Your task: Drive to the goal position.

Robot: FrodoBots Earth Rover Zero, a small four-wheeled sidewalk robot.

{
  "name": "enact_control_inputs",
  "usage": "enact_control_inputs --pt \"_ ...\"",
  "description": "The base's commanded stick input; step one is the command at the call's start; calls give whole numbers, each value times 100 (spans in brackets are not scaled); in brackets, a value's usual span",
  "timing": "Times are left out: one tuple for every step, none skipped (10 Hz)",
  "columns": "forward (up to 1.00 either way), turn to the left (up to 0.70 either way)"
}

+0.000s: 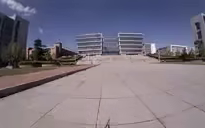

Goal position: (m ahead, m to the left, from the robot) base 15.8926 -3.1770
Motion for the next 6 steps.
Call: enact_control_inputs --pt "70 0" --pt "70 0" --pt "70 0" --pt "70 0" --pt "70 0" --pt "70 0"
